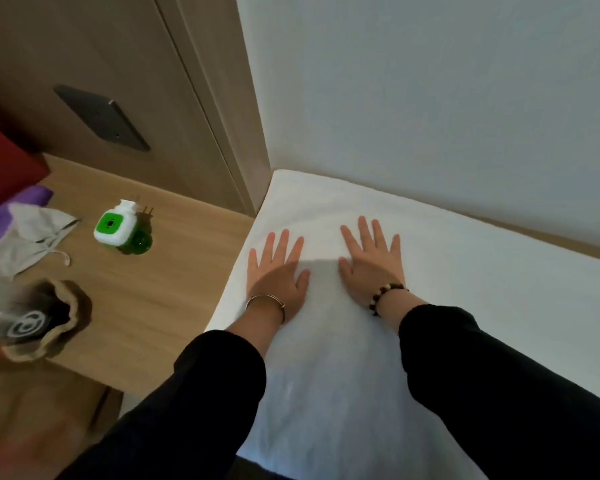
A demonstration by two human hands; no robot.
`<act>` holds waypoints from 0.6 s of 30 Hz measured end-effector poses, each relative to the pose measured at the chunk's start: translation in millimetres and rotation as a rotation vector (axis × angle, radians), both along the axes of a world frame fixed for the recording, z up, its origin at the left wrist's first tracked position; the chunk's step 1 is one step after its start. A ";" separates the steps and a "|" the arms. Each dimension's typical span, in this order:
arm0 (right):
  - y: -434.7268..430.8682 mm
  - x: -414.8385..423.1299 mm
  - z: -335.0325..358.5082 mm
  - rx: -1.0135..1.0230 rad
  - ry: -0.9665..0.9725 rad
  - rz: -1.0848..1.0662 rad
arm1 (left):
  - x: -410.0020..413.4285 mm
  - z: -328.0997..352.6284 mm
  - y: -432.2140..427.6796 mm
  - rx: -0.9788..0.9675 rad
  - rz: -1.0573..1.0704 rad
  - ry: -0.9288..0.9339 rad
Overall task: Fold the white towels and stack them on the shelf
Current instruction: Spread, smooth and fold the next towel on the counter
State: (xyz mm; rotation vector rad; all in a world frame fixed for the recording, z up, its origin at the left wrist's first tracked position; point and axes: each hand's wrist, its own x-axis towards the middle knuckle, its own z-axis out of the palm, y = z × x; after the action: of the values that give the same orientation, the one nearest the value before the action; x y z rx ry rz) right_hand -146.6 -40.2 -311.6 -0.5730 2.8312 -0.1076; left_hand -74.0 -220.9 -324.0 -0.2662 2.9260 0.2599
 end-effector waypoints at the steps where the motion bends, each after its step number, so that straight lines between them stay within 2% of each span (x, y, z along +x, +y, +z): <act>1: -1.1 -3.2 2.7 -0.002 -0.026 0.021 | -1.1 0.5 -0.5 -0.030 -0.003 -0.016; 4: 12.4 -5.0 17.8 -0.105 -0.157 -0.002 | -5.0 6.3 8.0 -0.123 0.033 -0.092; 6: 41.9 7.7 26.7 -0.185 -0.109 -0.102 | -10.5 13.1 28.8 -0.133 0.035 -0.117; 9: 107.8 34.6 31.7 -0.073 0.029 -0.241 | -15.4 22.2 94.5 -0.083 -0.147 -0.087; 12: 186.8 59.9 27.0 0.066 0.001 -0.440 | 0.1 26.7 183.3 -0.007 -0.319 -0.102; 15: 244.8 81.6 13.4 0.107 -0.092 -0.458 | 25.6 18.5 245.6 0.006 -0.285 -0.143; 18: 260.8 82.7 -0.3 0.083 -0.019 -0.384 | 37.7 7.3 261.6 -0.092 -0.221 -0.083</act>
State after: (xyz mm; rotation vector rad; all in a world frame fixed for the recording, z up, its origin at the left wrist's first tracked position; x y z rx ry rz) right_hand -63.9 220.5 -312.0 -0.0064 2.8739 -0.0636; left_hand -36.3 40.7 -316.8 0.0343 2.8564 0.0789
